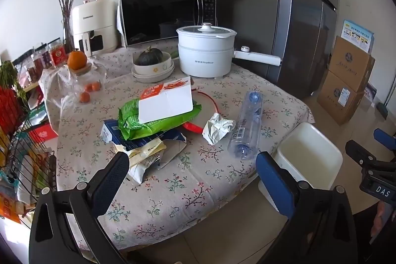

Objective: Collect trash

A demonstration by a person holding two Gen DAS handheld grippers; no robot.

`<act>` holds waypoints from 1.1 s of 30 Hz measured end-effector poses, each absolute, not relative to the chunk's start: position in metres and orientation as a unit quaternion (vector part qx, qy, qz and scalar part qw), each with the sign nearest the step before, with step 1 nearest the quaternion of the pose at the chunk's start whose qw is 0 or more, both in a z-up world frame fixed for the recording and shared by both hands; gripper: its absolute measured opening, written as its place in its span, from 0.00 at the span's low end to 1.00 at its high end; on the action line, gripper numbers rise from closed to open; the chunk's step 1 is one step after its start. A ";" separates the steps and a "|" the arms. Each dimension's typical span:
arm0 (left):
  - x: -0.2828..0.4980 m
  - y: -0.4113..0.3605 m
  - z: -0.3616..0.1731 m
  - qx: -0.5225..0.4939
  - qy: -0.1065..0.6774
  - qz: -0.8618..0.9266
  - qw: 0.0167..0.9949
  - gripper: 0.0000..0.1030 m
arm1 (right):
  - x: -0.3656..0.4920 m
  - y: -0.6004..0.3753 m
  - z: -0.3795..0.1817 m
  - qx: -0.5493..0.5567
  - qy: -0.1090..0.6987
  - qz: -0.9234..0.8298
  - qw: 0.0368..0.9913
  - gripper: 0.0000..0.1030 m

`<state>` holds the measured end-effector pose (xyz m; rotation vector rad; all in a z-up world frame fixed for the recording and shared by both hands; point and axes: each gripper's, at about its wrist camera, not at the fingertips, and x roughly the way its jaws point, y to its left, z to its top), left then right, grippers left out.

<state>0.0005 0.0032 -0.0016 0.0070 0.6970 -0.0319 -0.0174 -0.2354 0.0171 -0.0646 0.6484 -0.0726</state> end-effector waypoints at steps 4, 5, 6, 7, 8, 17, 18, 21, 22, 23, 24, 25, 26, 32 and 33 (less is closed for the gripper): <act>0.002 0.006 -0.003 -0.001 0.354 -0.018 0.935 1.00 | -0.010 -0.234 0.007 -0.028 0.348 -0.034 0.937 1.00; 0.003 0.007 -0.004 -0.003 0.357 -0.019 0.934 1.00 | -0.009 -0.235 0.007 -0.025 0.348 -0.033 0.936 1.00; 0.005 0.009 -0.004 -0.005 0.362 -0.020 0.932 1.00 | -0.009 -0.236 0.007 -0.025 0.346 -0.033 0.937 1.00; 0.002 0.001 -0.004 0.005 0.341 -0.016 0.940 1.00 | -0.009 -0.236 0.007 -0.027 0.346 -0.034 0.937 1.00; 0.001 0.000 -0.006 0.005 0.341 -0.017 0.940 1.00 | -0.010 -0.235 0.004 -0.029 0.347 -0.036 0.937 1.00; 0.002 0.001 -0.010 0.005 0.354 -0.020 0.935 1.00 | -0.011 -0.233 0.003 -0.031 0.350 -0.032 0.936 1.00; 0.002 0.000 -0.010 0.005 0.355 -0.020 0.935 1.00 | -0.011 -0.233 0.003 -0.031 0.350 -0.031 0.936 1.00; 0.003 0.001 -0.010 0.003 0.355 -0.019 0.935 1.00 | -0.012 -0.232 0.005 -0.031 0.348 -0.031 0.937 1.00; 0.003 0.001 -0.010 0.003 0.355 -0.018 0.935 1.00 | -0.012 -0.232 0.006 -0.031 0.346 -0.031 0.937 1.00; 0.003 0.001 -0.010 0.002 0.356 -0.018 0.934 1.00 | -0.012 -0.232 0.006 -0.031 0.344 -0.031 0.938 1.00; 0.003 0.001 -0.010 0.001 0.356 -0.018 0.934 1.00 | -0.012 -0.231 0.007 -0.032 0.343 -0.031 0.938 1.00; 0.003 0.001 -0.010 0.001 0.356 -0.018 0.934 1.00 | -0.012 -0.231 0.007 -0.032 0.342 -0.032 0.939 1.00; 0.003 0.001 -0.010 0.000 0.356 -0.017 0.934 1.00 | -0.012 -0.231 0.008 -0.033 0.341 -0.031 0.939 1.00; 0.003 0.005 -0.011 -0.002 0.356 -0.015 0.935 1.00 | -0.013 -0.228 0.008 -0.035 0.338 -0.029 0.940 1.00; 0.003 0.005 -0.011 -0.002 0.356 -0.015 0.934 1.00 | -0.014 -0.228 0.008 -0.035 0.338 -0.029 0.940 1.00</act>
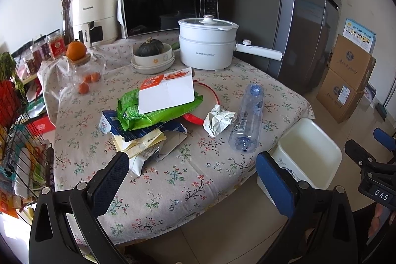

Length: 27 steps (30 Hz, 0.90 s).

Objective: Collect trash

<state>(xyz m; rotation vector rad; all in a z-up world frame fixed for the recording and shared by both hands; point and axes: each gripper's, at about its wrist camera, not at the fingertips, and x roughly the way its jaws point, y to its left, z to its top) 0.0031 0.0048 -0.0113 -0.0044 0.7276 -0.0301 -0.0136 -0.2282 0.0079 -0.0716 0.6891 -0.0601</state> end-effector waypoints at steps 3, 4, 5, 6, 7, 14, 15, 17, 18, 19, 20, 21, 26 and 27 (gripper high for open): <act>0.003 0.006 -0.012 -0.003 0.357 -0.014 0.934 1.00 | -0.014 -0.228 0.008 -0.034 0.338 -0.029 0.940 1.00; 0.003 0.006 -0.012 -0.004 0.358 -0.014 0.934 1.00 | -0.013 -0.228 0.008 -0.035 0.338 -0.029 0.940 1.00; 0.003 0.006 -0.013 -0.004 0.358 -0.014 0.933 1.00 | -0.013 -0.228 0.008 -0.036 0.338 -0.028 0.940 1.00; 0.003 0.006 -0.013 -0.005 0.358 -0.014 0.934 1.00 | -0.013 -0.227 0.008 -0.036 0.338 -0.028 0.940 1.00; 0.002 0.007 -0.012 -0.004 0.358 -0.014 0.934 1.00 | -0.013 -0.227 0.009 -0.037 0.337 -0.028 0.940 1.00; 0.002 0.008 -0.013 -0.005 0.358 -0.014 0.934 1.00 | -0.014 -0.225 0.009 -0.038 0.334 -0.028 0.941 1.00; 0.002 0.008 -0.013 -0.005 0.358 -0.014 0.934 1.00 | -0.014 -0.225 0.010 -0.039 0.333 -0.028 0.942 1.00; 0.002 0.008 -0.013 -0.005 0.357 -0.013 0.934 1.00 | -0.014 -0.226 0.010 -0.039 0.332 -0.028 0.942 1.00; 0.002 0.008 -0.013 -0.006 0.357 -0.013 0.934 1.00 | -0.014 -0.226 0.011 -0.039 0.331 -0.028 0.942 1.00; 0.002 0.009 -0.012 -0.006 0.357 -0.013 0.934 1.00 | -0.014 -0.226 0.011 -0.039 0.331 -0.028 0.942 1.00; 0.002 0.009 -0.012 -0.006 0.357 -0.013 0.934 1.00 | -0.014 -0.226 0.010 -0.039 0.331 -0.028 0.942 1.00; 0.002 0.008 -0.012 -0.005 0.357 -0.013 0.934 1.00 | -0.014 -0.226 0.010 -0.039 0.331 -0.028 0.942 1.00; 0.002 0.006 -0.011 -0.004 0.353 -0.011 0.935 1.00 | -0.014 -0.225 0.010 -0.040 0.329 -0.027 0.943 1.00; 0.001 0.007 -0.011 -0.003 0.352 -0.012 0.936 1.00 | -0.015 -0.225 0.010 -0.040 0.329 -0.027 0.943 1.00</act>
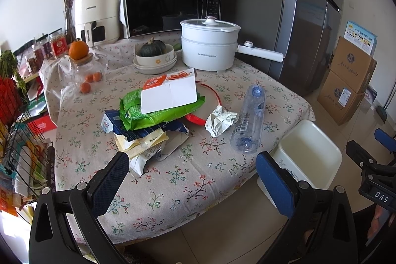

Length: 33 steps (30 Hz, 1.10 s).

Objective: Collect trash

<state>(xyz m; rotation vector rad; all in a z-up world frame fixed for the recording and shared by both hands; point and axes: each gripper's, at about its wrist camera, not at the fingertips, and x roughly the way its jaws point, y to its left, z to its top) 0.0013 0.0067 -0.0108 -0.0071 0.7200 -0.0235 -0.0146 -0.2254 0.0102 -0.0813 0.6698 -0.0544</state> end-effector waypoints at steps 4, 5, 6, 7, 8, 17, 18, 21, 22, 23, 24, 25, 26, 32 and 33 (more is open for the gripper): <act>-0.002 0.007 -0.007 -0.003 0.345 -0.010 0.939 1.00 | -0.016 -0.224 0.010 -0.041 0.326 -0.027 0.944 1.00; -0.002 0.007 -0.006 -0.004 0.343 -0.010 0.939 1.00 | -0.016 -0.225 0.010 -0.041 0.325 -0.027 0.944 1.00; -0.003 0.008 -0.006 -0.004 0.341 -0.010 0.940 1.00 | -0.016 -0.225 0.010 -0.041 0.325 -0.028 0.945 1.00; -0.003 0.008 -0.005 -0.006 0.340 -0.010 0.940 1.00 | -0.017 -0.225 0.011 -0.041 0.324 -0.028 0.945 1.00; -0.004 0.008 -0.004 -0.007 0.339 -0.010 0.941 1.00 | -0.017 -0.225 0.011 -0.041 0.323 -0.029 0.945 1.00; -0.007 0.012 -0.001 -0.012 0.332 -0.008 0.943 1.00 | -0.017 -0.225 0.010 -0.046 0.321 -0.029 0.945 1.00; -0.007 0.012 -0.001 -0.012 0.332 -0.008 0.943 1.00 | -0.017 -0.224 0.010 -0.046 0.321 -0.029 0.946 1.00; -0.008 0.014 -0.001 -0.013 0.330 -0.006 0.944 1.00 | -0.017 -0.225 0.011 -0.047 0.320 -0.028 0.946 1.00; -0.008 0.014 0.000 -0.013 0.329 -0.006 0.944 1.00 | -0.016 -0.224 0.011 -0.048 0.320 -0.028 0.946 1.00; -0.008 0.014 0.000 -0.013 0.329 -0.006 0.944 1.00 | -0.016 -0.224 0.011 -0.049 0.320 -0.028 0.946 1.00; -0.008 0.014 0.000 -0.013 0.329 -0.006 0.944 1.00 | -0.016 -0.224 0.011 -0.050 0.320 -0.028 0.946 1.00; -0.008 0.014 0.000 -0.013 0.329 -0.006 0.944 1.00 | -0.016 -0.224 0.010 -0.050 0.321 -0.028 0.945 1.00; -0.008 0.015 0.000 -0.013 0.329 -0.006 0.944 1.00 | -0.016 -0.224 0.010 -0.051 0.321 -0.028 0.945 1.00; -0.008 0.015 0.000 -0.013 0.329 -0.006 0.944 1.00 | -0.016 -0.224 0.010 -0.050 0.322 -0.028 0.945 1.00; -0.008 0.015 0.000 -0.013 0.329 -0.006 0.944 1.00 | -0.016 -0.224 0.010 -0.051 0.322 -0.027 0.945 1.00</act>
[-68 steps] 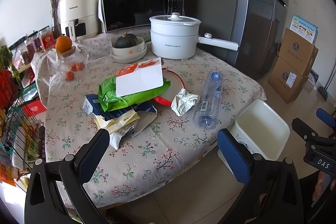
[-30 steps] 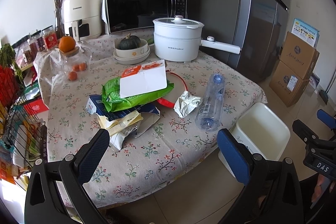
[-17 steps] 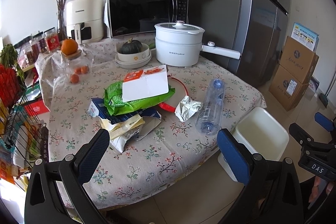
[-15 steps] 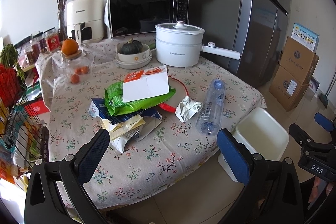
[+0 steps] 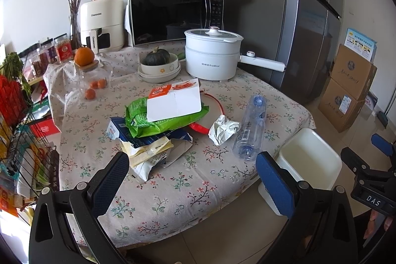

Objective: Collect trash

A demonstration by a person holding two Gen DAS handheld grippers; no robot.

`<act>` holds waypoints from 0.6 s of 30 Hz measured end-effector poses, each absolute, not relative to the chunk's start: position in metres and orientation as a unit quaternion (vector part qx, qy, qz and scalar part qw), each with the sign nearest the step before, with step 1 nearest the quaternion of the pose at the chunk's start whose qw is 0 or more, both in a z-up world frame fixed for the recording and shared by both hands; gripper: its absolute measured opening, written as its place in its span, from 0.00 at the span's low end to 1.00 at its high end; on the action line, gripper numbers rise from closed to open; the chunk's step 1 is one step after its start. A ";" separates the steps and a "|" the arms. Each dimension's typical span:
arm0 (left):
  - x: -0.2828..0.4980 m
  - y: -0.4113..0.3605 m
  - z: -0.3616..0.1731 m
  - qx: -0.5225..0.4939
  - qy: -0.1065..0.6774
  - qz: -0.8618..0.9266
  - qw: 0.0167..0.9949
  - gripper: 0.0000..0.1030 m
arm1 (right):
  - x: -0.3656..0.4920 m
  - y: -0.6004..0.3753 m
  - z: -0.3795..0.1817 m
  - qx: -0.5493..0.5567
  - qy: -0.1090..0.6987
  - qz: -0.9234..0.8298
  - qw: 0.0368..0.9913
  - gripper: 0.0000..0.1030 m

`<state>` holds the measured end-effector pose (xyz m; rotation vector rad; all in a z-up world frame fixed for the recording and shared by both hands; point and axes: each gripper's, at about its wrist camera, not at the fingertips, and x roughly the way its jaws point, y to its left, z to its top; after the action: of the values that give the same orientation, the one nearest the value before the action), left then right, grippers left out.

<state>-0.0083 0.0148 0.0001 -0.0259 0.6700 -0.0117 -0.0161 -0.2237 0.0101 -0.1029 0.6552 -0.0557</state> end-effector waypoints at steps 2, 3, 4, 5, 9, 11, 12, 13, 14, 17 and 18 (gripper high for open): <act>-0.008 0.015 0.000 -0.013 0.329 -0.006 0.944 1.00 | -0.016 -0.224 0.010 -0.050 0.322 -0.027 0.945 1.00; -0.009 0.015 0.000 -0.013 0.329 -0.006 0.944 1.00 | -0.016 -0.224 0.010 -0.051 0.322 -0.027 0.945 1.00; -0.009 0.015 0.000 -0.013 0.329 -0.006 0.944 1.00 | -0.016 -0.224 0.010 -0.051 0.322 -0.027 0.945 1.00; -0.009 0.015 0.000 -0.013 0.329 -0.007 0.944 1.00 | -0.016 -0.224 0.010 -0.051 0.321 -0.028 0.945 1.00; -0.009 0.017 0.001 -0.009 0.329 -0.006 0.944 1.00 | -0.016 -0.225 0.009 -0.049 0.326 -0.027 0.944 1.00; -0.009 0.018 0.001 -0.009 0.330 -0.004 0.944 1.00 | -0.015 -0.225 0.007 -0.045 0.329 -0.026 0.943 1.00; -0.009 0.019 0.000 -0.009 0.330 -0.003 0.944 1.00 | -0.015 -0.226 0.007 -0.043 0.330 -0.027 0.942 1.00; -0.009 0.019 0.000 -0.009 0.331 -0.003 0.944 1.00 | -0.015 -0.226 0.007 -0.042 0.331 -0.027 0.942 1.00; -0.009 0.019 0.000 -0.009 0.331 -0.002 0.944 1.00 | -0.014 -0.226 0.007 -0.040 0.331 -0.028 0.942 1.00; -0.008 0.020 -0.002 -0.007 0.332 -0.001 0.943 1.00 | -0.014 -0.227 0.008 -0.034 0.331 -0.026 0.943 1.00; -0.007 0.020 -0.003 -0.006 0.333 -0.002 0.943 1.00 | -0.014 -0.227 0.009 -0.031 0.331 -0.025 0.943 1.00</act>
<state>-0.0074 0.0199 -0.0032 -0.0113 0.6788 -0.0035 -0.0141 -0.2275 0.0085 -0.0632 0.6744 -0.0504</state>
